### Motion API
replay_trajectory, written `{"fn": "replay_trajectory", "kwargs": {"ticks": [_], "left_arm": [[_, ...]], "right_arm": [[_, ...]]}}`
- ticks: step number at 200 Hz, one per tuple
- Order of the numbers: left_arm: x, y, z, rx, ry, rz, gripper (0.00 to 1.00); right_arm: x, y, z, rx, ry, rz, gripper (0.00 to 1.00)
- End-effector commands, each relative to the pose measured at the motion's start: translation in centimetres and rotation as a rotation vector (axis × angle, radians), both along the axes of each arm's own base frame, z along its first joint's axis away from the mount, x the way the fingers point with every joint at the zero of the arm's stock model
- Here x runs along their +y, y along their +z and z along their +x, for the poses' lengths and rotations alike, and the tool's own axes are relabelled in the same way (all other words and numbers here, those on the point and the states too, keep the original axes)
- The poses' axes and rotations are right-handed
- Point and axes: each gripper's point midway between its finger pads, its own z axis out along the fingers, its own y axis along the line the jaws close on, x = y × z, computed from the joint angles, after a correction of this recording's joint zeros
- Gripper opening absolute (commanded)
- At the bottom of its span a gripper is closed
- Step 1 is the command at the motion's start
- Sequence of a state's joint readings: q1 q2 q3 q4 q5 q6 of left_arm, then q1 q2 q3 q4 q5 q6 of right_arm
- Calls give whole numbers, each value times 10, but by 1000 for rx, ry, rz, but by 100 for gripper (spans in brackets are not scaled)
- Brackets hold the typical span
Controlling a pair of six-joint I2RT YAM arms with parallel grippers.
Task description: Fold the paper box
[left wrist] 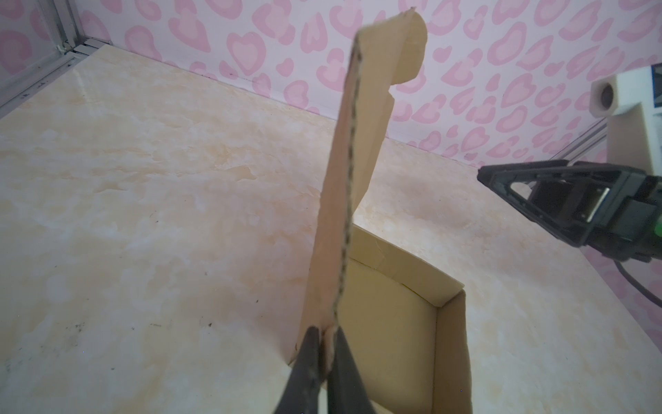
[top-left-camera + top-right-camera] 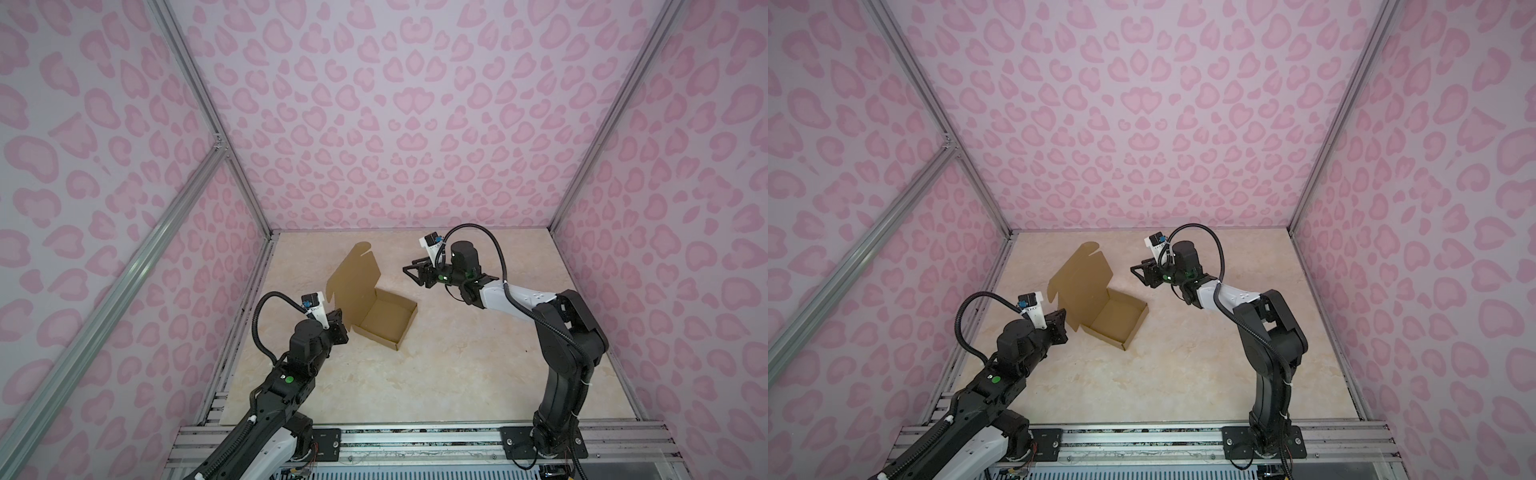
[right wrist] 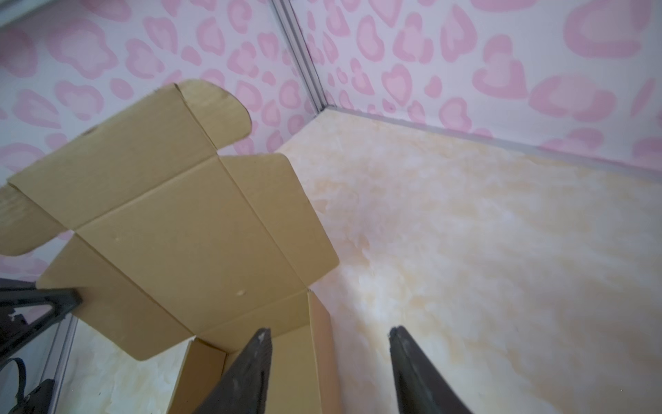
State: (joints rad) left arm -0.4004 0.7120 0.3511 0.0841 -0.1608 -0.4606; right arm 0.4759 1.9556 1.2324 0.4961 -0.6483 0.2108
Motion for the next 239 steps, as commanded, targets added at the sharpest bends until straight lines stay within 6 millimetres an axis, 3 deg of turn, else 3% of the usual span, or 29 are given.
{"fn": "replay_trajectory", "kwargs": {"ticks": [1, 24, 59, 115, 145, 162, 185, 210, 239], "left_arm": [[-4, 13, 5, -49, -17, -14, 8], [-7, 12, 5, -40, -32, -10, 5], [-13, 15, 6, -39, -62, -21, 4], [-40, 56, 6, 30, -218, 6, 4], [-68, 57, -4, 124, -461, 146, 4], [-76, 62, -14, 129, -562, 192, 4], [-98, 87, -35, 37, -726, 125, 4], [-116, 117, -70, -83, -916, 78, 4], [-121, 128, -113, -164, -1070, 124, 4]], "right_arm": [[9, 6, 11, -68, 31, 33, 54], [16, 5, 8, -75, 57, 11, 54], [8, 9, -3, -130, 33, -30, 54], [-17, 43, -35, -210, -22, 15, 53], [-36, 63, -56, -246, -82, 81, 53], [-45, 74, -69, -250, -98, 114, 53], [-53, 88, -86, -271, -124, 127, 53], [-64, 97, -103, -302, -166, 114, 53], [-71, 101, -121, -312, -182, 111, 53]]}}
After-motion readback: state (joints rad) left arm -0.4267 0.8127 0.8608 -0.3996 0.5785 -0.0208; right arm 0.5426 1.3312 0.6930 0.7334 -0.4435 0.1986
